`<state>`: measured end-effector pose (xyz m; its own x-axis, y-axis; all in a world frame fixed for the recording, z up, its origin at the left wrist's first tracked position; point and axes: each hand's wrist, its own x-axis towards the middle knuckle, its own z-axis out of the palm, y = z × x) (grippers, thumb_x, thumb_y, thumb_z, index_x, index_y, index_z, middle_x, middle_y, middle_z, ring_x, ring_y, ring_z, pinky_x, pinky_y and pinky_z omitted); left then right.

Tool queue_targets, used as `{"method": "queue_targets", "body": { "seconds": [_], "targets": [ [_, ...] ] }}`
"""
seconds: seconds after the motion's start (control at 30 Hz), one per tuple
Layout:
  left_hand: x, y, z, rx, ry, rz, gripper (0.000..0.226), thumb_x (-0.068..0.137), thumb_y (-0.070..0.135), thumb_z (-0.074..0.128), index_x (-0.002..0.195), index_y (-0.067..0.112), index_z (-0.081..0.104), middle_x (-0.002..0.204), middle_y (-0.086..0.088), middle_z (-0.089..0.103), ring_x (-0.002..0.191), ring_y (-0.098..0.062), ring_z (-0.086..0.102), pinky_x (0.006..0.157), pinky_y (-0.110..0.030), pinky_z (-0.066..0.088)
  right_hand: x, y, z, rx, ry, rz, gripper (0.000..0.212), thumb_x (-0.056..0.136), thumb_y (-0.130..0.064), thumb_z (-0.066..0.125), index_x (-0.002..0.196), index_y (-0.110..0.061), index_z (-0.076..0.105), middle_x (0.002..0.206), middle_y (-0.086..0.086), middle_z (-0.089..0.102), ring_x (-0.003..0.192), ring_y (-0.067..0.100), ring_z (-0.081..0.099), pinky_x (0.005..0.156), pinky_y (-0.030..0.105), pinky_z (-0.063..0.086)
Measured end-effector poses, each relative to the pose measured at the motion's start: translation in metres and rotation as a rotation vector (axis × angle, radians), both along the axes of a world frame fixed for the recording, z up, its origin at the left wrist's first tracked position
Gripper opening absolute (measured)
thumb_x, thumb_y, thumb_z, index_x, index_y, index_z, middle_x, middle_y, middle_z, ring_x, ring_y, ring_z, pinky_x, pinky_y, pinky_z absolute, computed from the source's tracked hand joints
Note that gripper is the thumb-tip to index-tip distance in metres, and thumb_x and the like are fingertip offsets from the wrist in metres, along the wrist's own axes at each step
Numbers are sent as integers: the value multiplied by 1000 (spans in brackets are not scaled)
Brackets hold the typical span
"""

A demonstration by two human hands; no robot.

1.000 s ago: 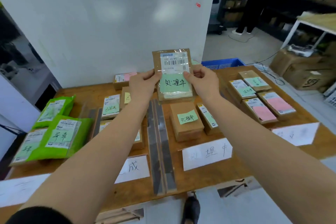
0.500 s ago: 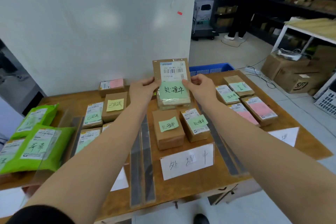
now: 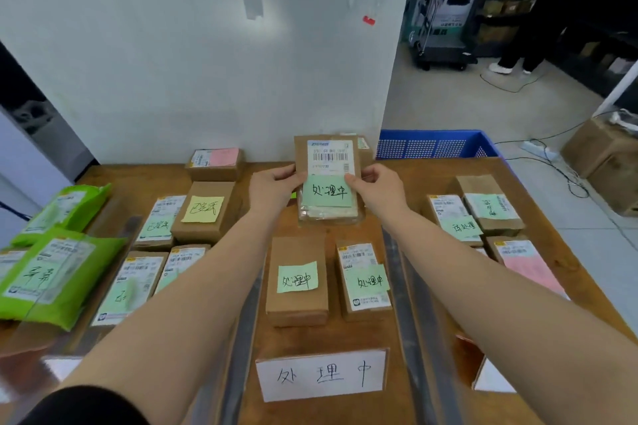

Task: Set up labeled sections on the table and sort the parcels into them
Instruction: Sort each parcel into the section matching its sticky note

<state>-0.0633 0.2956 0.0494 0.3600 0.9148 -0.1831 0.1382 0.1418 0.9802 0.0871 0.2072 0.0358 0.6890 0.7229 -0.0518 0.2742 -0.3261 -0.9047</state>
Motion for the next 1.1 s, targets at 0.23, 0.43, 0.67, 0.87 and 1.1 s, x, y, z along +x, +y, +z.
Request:
{"method": "queue_targets", "body": {
  "seconds": [0.23, 0.43, 0.67, 0.87, 1.1],
  "targets": [
    [13, 59, -36, -47, 118, 49, 40, 83, 16, 66, 122, 11, 59, 110, -7, 69, 90, -19, 69, 66, -28, 58, 9, 60, -36, -117, 61, 69, 29, 85, -30, 65, 104, -11, 55, 107, 5, 65, 95, 20, 62, 85, 40, 53],
    [16, 108, -83, -55, 277, 41, 28, 84, 19, 65, 112, 16, 65, 109, -2, 69, 85, -14, 66, 63, -23, 54, 12, 110, -81, -284, 73, 123, 31, 86, -29, 63, 104, -6, 56, 105, 8, 64, 92, 22, 59, 78, 33, 47],
    [16, 121, -134, -63, 440, -9, 37, 84, 12, 64, 121, 9, 59, 114, -6, 66, 78, -8, 58, 49, -11, 43, 12, 119, -128, -479, 89, 189, 32, 84, -28, 66, 104, -6, 54, 111, 10, 62, 102, 27, 58, 84, 35, 46],
    [6, 121, -143, -118, 476, -29, 33, 79, 16, 70, 111, 11, 63, 97, -4, 69, 74, -12, 65, 67, -34, 58, 12, 112, -132, -485, 138, 193, 24, 79, -23, 69, 88, -11, 50, 103, 12, 64, 98, 29, 61, 85, 50, 52],
    [-2, 100, -141, -143, 510, -84, 16, 81, 13, 66, 97, 11, 68, 94, -8, 69, 77, -23, 65, 70, -43, 59, 4, 94, -131, -551, 106, 255, 23, 81, -25, 68, 78, -15, 48, 90, 5, 61, 86, 27, 65, 79, 48, 56]
  ]
}}
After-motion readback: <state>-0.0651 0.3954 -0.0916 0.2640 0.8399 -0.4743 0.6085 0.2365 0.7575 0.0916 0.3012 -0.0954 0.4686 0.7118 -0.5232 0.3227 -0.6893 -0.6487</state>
